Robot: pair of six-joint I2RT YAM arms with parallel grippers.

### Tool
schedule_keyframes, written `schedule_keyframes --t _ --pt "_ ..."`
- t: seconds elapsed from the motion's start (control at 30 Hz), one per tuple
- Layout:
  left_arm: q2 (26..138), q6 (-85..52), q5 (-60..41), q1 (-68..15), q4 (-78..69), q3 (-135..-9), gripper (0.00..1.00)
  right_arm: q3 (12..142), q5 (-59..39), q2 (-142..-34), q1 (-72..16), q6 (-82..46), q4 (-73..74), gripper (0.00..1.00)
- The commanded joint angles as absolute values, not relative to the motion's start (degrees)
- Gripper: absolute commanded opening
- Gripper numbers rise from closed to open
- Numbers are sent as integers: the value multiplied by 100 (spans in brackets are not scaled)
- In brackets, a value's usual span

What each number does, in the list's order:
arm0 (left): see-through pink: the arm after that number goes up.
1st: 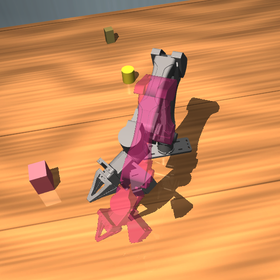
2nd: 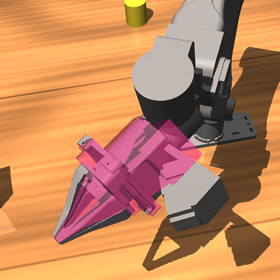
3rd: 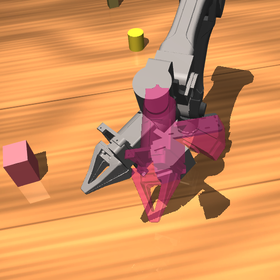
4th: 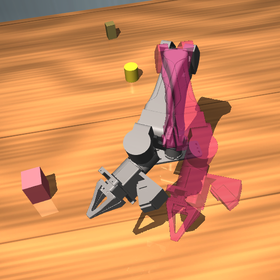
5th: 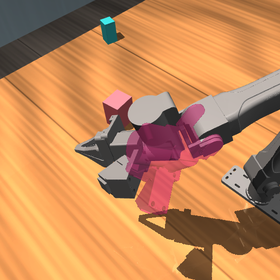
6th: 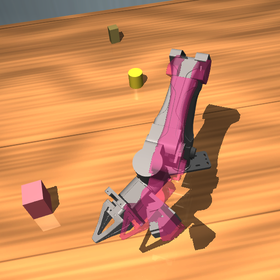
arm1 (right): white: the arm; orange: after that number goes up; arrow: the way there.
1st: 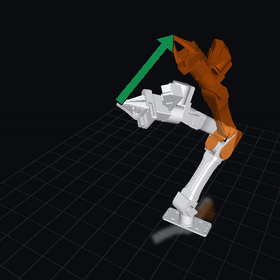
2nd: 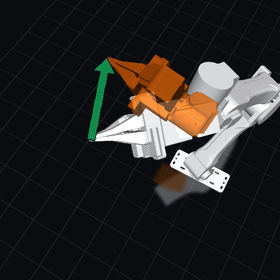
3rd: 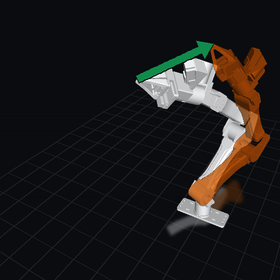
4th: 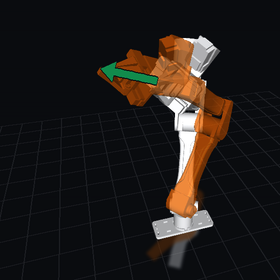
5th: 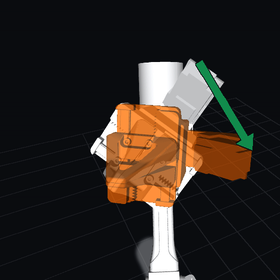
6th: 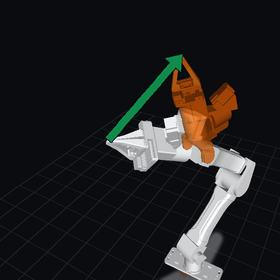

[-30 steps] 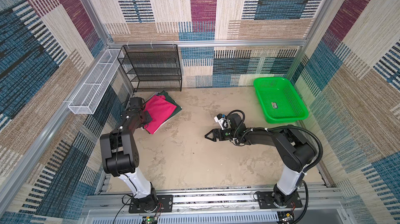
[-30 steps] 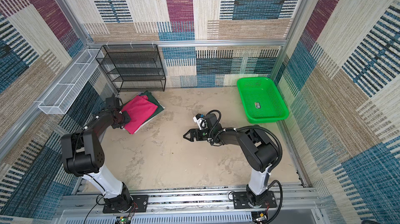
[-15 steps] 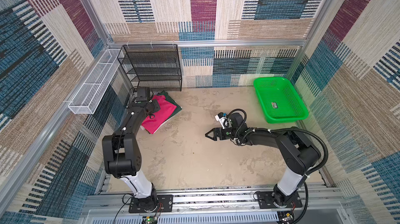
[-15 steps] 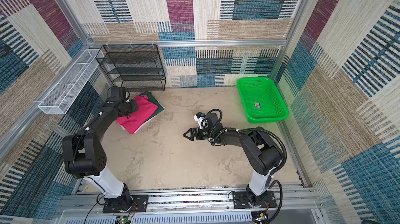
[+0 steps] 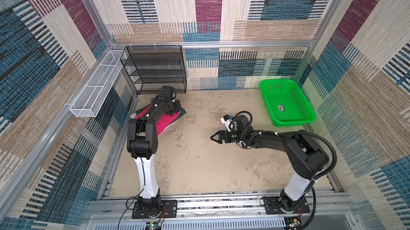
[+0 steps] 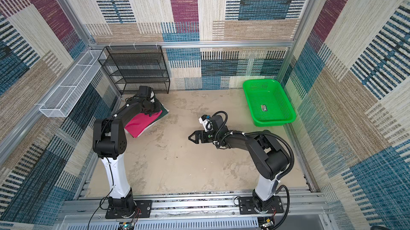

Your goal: Fold and stack the t-shirts

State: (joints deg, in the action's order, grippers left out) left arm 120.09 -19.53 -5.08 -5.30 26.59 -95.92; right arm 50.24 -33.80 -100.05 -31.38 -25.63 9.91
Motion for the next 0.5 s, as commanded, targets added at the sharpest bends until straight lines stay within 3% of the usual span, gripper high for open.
schedule_keyframes --t 0.0,0.17,0.47 --pt "11822 -1715 -851 -527 2471 -9586 32 5033 -3226 -9882 -3138 -2448 901 99" --pt "10980 -1428 -1298 -514 2050 -9275 33 4997 -2921 -9605 -3138 -2434 756 99" --pt "8561 -1635 -272 -441 1735 -6661 39 4503 -1997 -8614 -3003 -2426 607 99"
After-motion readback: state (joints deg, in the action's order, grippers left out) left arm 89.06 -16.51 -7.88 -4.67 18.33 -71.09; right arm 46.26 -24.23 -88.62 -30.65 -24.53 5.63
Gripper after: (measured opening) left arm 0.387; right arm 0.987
